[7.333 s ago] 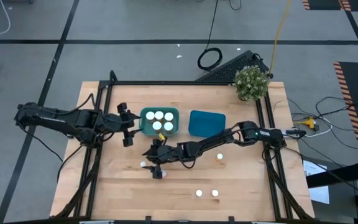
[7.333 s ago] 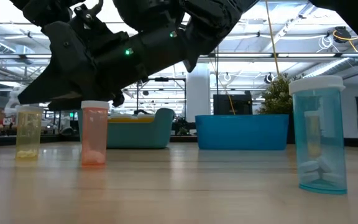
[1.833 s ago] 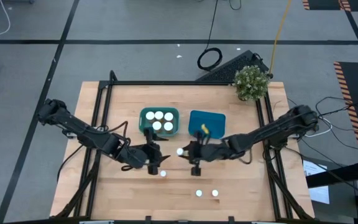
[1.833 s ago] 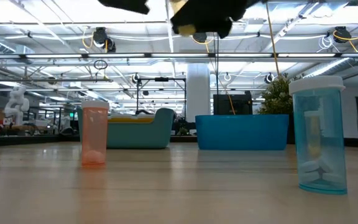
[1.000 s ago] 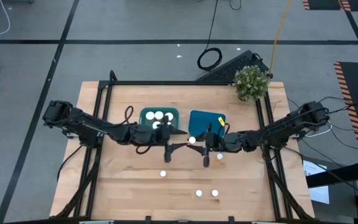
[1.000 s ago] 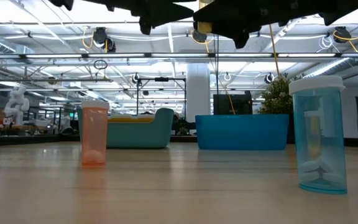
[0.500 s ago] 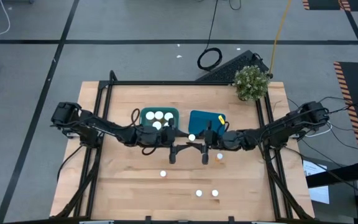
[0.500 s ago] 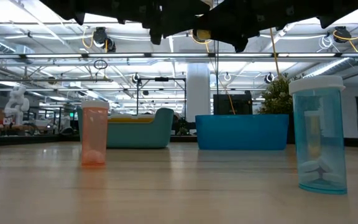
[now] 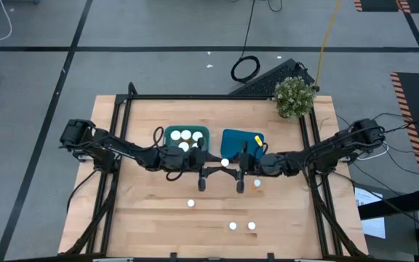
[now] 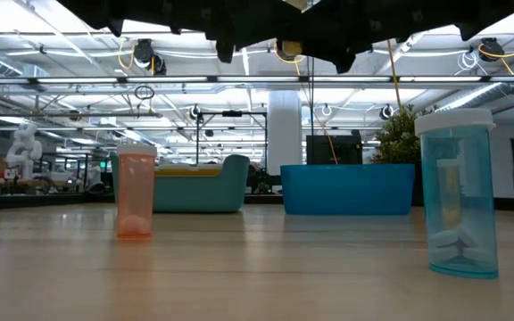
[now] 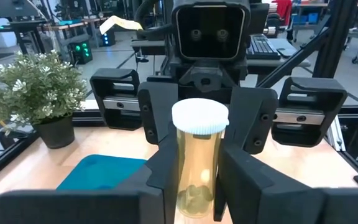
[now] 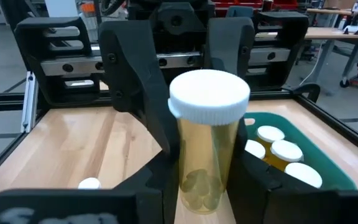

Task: Pick and place medicine bottles into bin by pill shape (circle, oval)
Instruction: Put the small yellow tablet bottle into the blue bin

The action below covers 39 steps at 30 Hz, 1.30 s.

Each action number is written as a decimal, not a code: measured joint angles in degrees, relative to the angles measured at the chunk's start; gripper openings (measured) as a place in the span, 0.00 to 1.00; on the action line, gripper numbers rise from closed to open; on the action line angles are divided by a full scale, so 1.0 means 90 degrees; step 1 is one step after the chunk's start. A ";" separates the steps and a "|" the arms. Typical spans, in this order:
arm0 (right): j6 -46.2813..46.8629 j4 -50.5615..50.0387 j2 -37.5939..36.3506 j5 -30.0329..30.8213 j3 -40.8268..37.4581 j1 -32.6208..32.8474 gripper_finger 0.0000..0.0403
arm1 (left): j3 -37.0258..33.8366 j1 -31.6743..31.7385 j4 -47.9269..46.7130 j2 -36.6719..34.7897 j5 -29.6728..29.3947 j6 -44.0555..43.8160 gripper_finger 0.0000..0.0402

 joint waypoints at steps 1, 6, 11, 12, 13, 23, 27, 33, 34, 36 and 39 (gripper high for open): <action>0.0001 -0.0029 0.0000 0.0000 0.0001 0.0000 0.28 | 0.0000 0.0000 -0.0025 0.0000 0.0002 0.0004 0.25; 0.0260 -0.0432 -0.0010 0.0009 0.0012 0.0000 0.43 | 0.0000 0.0000 -0.0148 0.0012 0.0000 0.0133 0.25; 0.0788 -0.1638 -0.0294 0.0002 0.0017 0.0002 0.62 | 0.0000 0.0055 -0.0315 0.0013 -0.0020 0.0177 0.25; 0.0915 -0.1964 -0.0415 0.0002 0.0017 0.0002 0.65 | 0.0000 0.0077 -0.0391 0.0013 -0.0048 0.0177 0.25; 0.1054 -0.2242 -0.0544 0.0005 0.0021 0.0002 0.67 | 0.0000 0.0109 -0.0472 0.0014 -0.0084 0.0179 0.25; 0.1245 -0.4967 -0.1096 -0.0106 0.1556 -0.0181 0.68 | 0.0000 0.0299 -0.1170 0.0012 -0.0223 0.0123 0.25; 0.0798 -0.5631 -0.0667 -0.0249 0.2193 -0.0329 0.65 | 0.0000 0.0299 -0.1201 0.0012 -0.0226 0.0124 0.25; 0.0632 -0.5977 0.0013 -0.0656 0.2810 -0.0543 0.62 | 0.0000 0.0296 -0.1253 0.0008 -0.0226 0.0126 0.25; 0.0621 -0.6019 0.0095 -0.0656 0.2853 -0.0563 0.61 | 0.0000 0.0296 -0.1274 0.0007 -0.0226 0.0126 0.25; 0.0614 -0.6076 0.0180 -0.0670 0.2901 -0.0596 0.60 | 0.0000 0.0296 -0.1307 0.0007 -0.0226 0.0126 0.25; 0.0635 -0.6120 0.0192 -0.0673 0.2919 -0.0627 0.57 | 0.0000 0.0296 -0.1380 0.0007 -0.0226 0.0125 0.25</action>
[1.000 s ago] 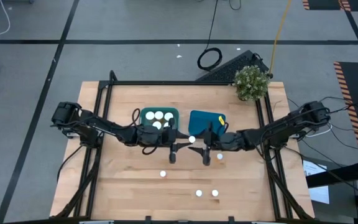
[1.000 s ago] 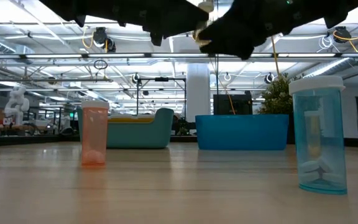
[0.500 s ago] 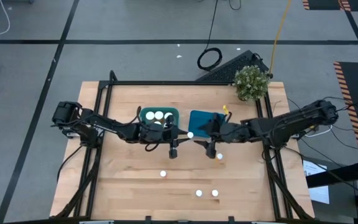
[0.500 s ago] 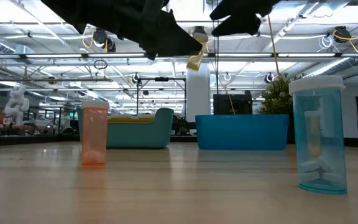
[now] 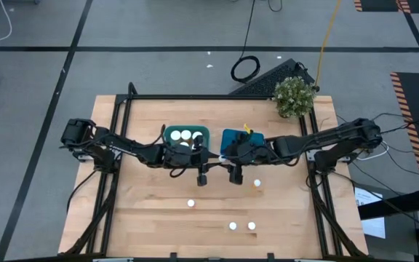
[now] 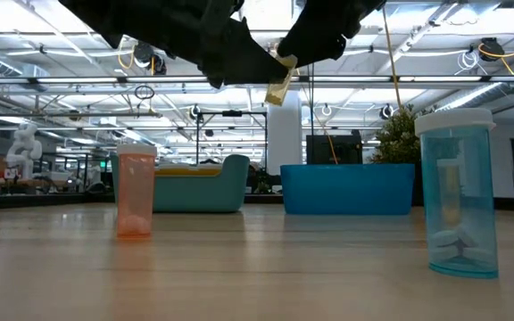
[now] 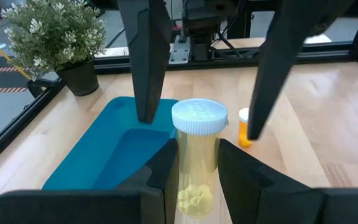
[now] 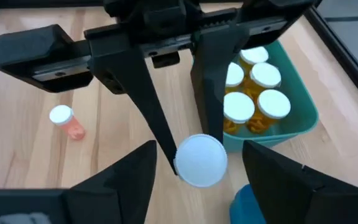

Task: Pick and place medicine bottles into bin by pill shape (circle, oval)
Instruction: Put the small yellow tablet bottle into the blue bin

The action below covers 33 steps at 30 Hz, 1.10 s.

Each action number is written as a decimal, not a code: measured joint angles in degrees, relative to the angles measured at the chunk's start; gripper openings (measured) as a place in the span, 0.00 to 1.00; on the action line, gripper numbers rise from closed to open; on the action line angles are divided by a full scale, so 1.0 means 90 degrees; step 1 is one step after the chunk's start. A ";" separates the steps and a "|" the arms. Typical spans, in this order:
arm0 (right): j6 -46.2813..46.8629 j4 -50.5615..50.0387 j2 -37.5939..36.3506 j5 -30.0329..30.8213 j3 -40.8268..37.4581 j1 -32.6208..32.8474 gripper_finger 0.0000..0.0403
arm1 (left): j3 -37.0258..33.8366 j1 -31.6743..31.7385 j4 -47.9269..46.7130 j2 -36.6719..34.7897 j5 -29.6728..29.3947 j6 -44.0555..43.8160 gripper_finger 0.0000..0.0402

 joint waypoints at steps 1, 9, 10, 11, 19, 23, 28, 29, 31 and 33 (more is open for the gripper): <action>0.0023 -0.0021 0.0000 -0.0002 0.0000 0.0000 0.55 | 0.0000 0.0000 -0.0026 0.0000 -0.0002 -0.0005 0.25; 0.0180 -0.0030 0.0000 -0.0325 0.0000 -0.0042 0.37 | 0.0000 -0.0007 -0.0046 0.0000 0.0003 -0.0058 0.25; 0.0201 -0.0030 0.0000 -0.0324 0.0000 -0.0046 0.34 | 0.0000 -0.0006 -0.0043 -0.0001 0.0003 -0.0058 0.25; 0.0206 -0.0032 0.0000 -0.0304 0.0000 -0.0049 0.32 | 0.0000 0.0000 -0.0043 -0.0002 0.0004 -0.0058 0.25; 0.0198 -0.0032 0.0000 -0.0316 0.0000 -0.0046 0.27 | 0.0000 -0.0005 -0.0043 -0.0002 0.0005 -0.0080 0.26; 0.0206 -0.0035 0.0007 -0.0324 0.0000 -0.0043 0.31 | 0.0000 0.0000 -0.0198 -0.0009 -0.0014 -0.0165 0.37; 0.0210 -0.0043 0.0009 -0.0338 0.0000 -0.0041 0.30 | 0.0000 -0.0051 -0.0494 -0.0101 -0.0302 -0.0305 0.59; 0.0213 -0.0075 0.0006 -0.0339 0.0000 -0.0041 0.30 | 0.0000 -0.0053 -0.0563 -0.0152 -0.0382 -0.0325 0.63; 0.0213 -0.0184 -0.0015 -0.0342 -0.0002 -0.0041 0.29 | 0.0000 -0.0054 -0.1008 -0.0365 -0.0450 -0.0349 0.69; 0.0213 -0.0242 -0.0038 -0.0345 -0.0002 -0.0068 0.29 | 0.0000 -0.0053 -0.1284 -0.0594 -0.0462 -0.0486 0.74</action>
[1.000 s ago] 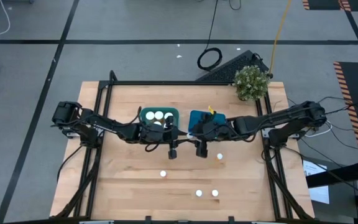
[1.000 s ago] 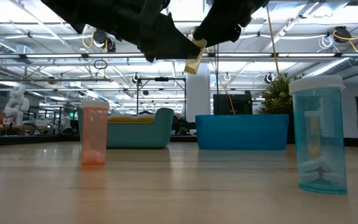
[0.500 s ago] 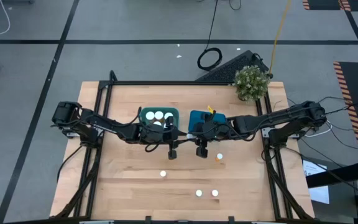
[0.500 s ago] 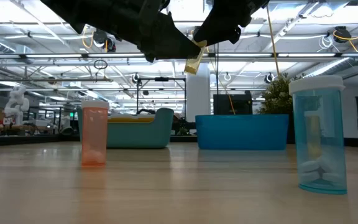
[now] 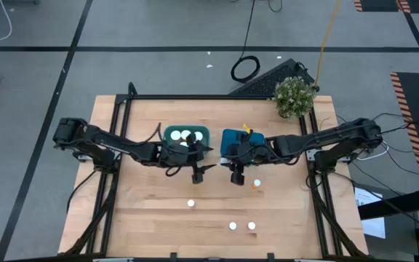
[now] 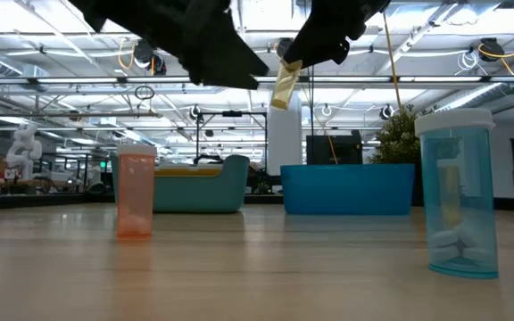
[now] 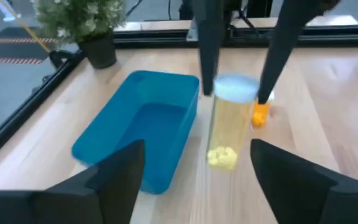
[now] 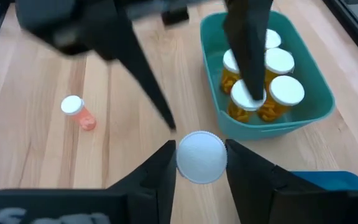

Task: Pick and place medicine bottles into bin by pill shape (circle, oval)
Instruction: Put the small yellow tablet bottle into the blue bin

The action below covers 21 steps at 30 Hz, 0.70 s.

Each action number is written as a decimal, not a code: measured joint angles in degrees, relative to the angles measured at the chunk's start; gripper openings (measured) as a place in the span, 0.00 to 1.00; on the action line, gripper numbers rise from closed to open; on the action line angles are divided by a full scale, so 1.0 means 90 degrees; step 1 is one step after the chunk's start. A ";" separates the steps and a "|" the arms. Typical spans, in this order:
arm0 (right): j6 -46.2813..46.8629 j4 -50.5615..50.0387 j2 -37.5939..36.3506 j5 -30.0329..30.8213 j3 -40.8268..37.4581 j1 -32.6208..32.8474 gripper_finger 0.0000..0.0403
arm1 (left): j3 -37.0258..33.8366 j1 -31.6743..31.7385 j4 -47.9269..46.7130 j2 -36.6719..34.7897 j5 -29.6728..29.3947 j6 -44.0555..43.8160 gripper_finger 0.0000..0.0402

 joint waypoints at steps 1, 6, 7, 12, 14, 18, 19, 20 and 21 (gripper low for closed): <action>0.0000 -0.0077 -0.0035 -0.0013 0.0000 -0.0011 0.29 | 0.0000 0.0000 -0.0229 -0.0157 -0.0005 -0.0055 0.76; 0.0002 -0.0510 -0.0158 -0.0017 0.0000 -0.0217 0.30 | 0.0001 -0.0082 -0.1077 -0.0737 -0.0048 -0.0296 0.78; -0.0003 -0.0582 -0.0194 -0.0057 0.0000 -0.0280 0.30 | 0.0001 -0.0097 -0.1115 -0.0784 -0.0059 -0.0331 0.78; -0.0090 -0.1261 -0.0307 -0.0178 0.0000 -0.0776 0.30 | 0.0003 -0.0185 -0.1381 -0.0875 -0.0171 -0.0398 0.75; -0.0204 -0.1491 -0.0321 -0.0222 -0.0012 -0.1021 0.30 | 0.0003 -0.0207 -0.1428 -0.0875 -0.0171 -0.0446 0.73; -0.0437 -0.1864 -0.0324 -0.0335 -0.0010 -0.1484 0.30 | 0.0002 -0.0209 -0.1493 -0.0873 -0.0171 -0.0583 0.70; -0.0484 -0.1896 -0.0324 -0.0341 -0.0019 -0.1580 0.30 | 0.0002 -0.0213 -0.1516 -0.0873 -0.0169 -0.0633 0.69; -0.0497 -0.1926 -0.0324 -0.0350 -0.0043 -0.1665 0.30 | 0.0002 -0.0232 -0.1528 -0.0873 -0.0169 -0.0672 0.69; -0.0498 -0.1990 -0.0325 -0.0374 -0.0090 -0.1753 0.30 | 0.0002 -0.0253 -0.1535 -0.0873 -0.0171 -0.0692 0.68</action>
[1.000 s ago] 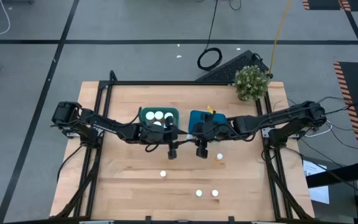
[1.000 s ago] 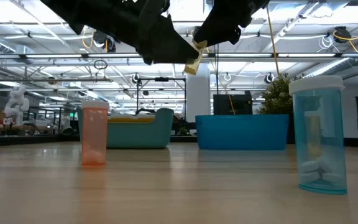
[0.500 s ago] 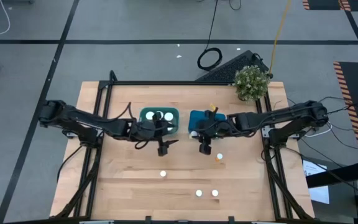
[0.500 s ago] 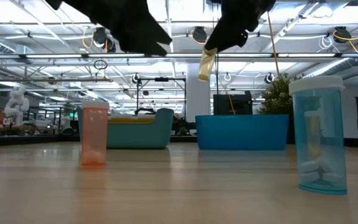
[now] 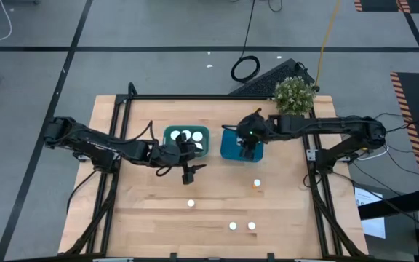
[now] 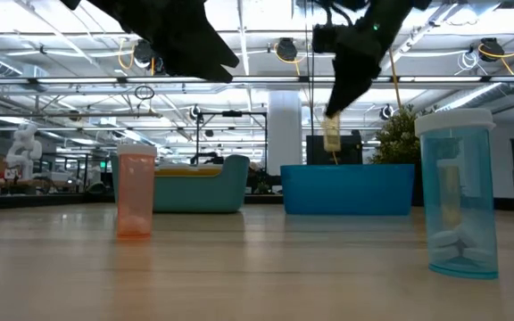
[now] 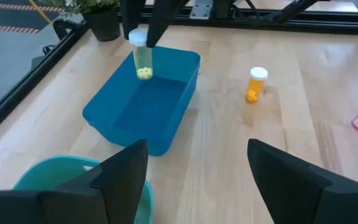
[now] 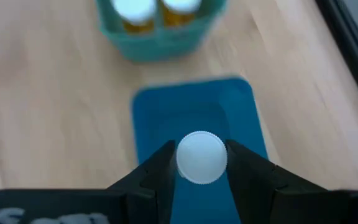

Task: Pick and place medicine bottles into bin by pill shape (circle, oval)
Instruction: Put the small yellow tablet bottle into the blue bin

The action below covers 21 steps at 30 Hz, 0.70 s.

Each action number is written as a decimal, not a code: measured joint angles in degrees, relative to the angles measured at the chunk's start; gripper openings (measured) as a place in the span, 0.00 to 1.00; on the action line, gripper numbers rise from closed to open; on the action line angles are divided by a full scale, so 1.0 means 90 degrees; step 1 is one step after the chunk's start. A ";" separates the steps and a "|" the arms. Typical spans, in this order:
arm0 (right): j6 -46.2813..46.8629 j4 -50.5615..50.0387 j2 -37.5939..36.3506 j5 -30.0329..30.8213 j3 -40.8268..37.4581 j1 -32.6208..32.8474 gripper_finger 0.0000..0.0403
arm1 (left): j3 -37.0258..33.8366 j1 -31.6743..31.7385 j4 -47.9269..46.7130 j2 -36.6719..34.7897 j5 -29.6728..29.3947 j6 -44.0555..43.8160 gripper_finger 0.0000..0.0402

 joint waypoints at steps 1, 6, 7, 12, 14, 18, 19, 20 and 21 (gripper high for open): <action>0.0001 -0.0043 -0.0001 -0.0070 -0.0067 -0.0074 0.30 | 0.0000 -0.0028 -0.0002 0.0000 0.0000 -0.0005 0.68; 0.0019 0.0181 -0.0052 -0.0117 -0.0529 -0.0310 0.30 | 0.0000 -0.0211 -0.0027 0.0000 0.0005 -0.0009 0.68; 0.0050 0.0254 -0.0046 -0.0116 -0.0644 -0.0354 0.30 | 0.0000 -0.0240 -0.0026 0.0000 0.0006 -0.0021 0.68; 0.0233 0.0672 -0.0042 -0.0111 -0.1228 -0.0546 0.30 | 0.0000 -0.0366 -0.0022 0.0000 -0.0039 -0.0102 0.68; 0.0323 0.0749 -0.0058 -0.0116 -0.1440 -0.0609 0.30 | 0.0000 -0.0381 -0.0023 0.0002 -0.0039 -0.0102 0.68; 0.0448 0.0929 -0.0279 -0.0109 -0.1773 -0.0749 0.30 | 0.0000 -0.0373 -0.0017 0.0002 -0.0041 -0.0104 0.68; 0.0458 0.0946 -0.0364 -0.0107 -0.1863 -0.0787 0.30 | 0.0000 -0.0373 -0.0008 0.0004 -0.0046 -0.0104 0.68; 0.0486 0.0995 -0.0462 -0.0109 -0.1961 -0.0819 0.30 | 0.0000 -0.0373 0.0016 0.0005 -0.0046 -0.0100 0.68; 0.0502 0.1078 -0.0554 -0.0109 -0.2059 -0.0853 0.30 | 0.0000 -0.0373 0.0029 0.0005 -0.0046 -0.0091 0.68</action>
